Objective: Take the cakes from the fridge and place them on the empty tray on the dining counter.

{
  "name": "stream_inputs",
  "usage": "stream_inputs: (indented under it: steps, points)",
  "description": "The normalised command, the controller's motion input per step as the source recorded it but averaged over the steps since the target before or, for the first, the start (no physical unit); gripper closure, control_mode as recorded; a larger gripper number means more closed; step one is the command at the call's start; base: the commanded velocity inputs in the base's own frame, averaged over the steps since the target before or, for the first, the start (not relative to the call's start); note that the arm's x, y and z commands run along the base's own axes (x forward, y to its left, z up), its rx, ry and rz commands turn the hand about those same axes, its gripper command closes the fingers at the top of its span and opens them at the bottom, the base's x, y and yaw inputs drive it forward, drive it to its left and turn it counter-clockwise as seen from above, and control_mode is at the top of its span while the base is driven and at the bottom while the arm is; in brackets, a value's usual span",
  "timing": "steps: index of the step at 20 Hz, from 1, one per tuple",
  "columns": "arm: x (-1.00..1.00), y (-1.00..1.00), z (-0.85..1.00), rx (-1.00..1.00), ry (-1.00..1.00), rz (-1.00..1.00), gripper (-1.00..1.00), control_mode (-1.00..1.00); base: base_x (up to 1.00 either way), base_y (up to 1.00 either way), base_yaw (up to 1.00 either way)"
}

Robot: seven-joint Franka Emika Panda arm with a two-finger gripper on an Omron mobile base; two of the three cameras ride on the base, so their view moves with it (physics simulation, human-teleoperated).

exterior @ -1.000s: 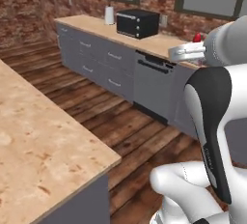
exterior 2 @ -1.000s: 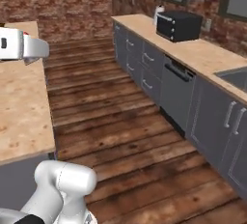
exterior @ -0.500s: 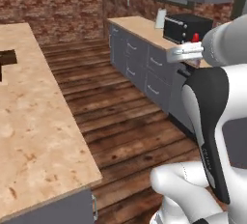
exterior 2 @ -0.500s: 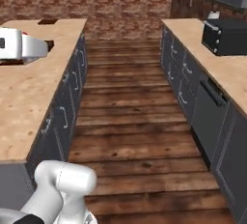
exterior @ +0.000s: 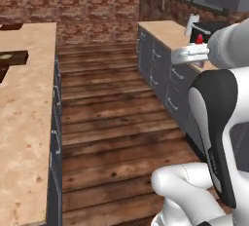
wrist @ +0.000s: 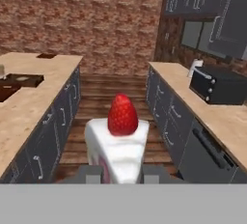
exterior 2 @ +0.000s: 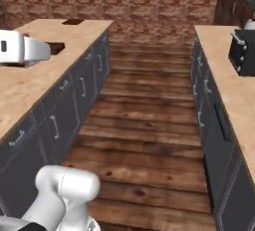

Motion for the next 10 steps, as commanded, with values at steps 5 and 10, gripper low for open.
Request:
stream_inputs:
  steps: [5, 10]
  points:
    - [0.0, 0.0, 0.0, 0.0, 0.0, 0.0, 1.0, 1.0, 1.0, -0.52, 0.3]
    - [0.0, 0.0, 0.0, 0.0, 0.0, 0.0, 1.0, 1.0, 1.0, -0.4, 0.23]
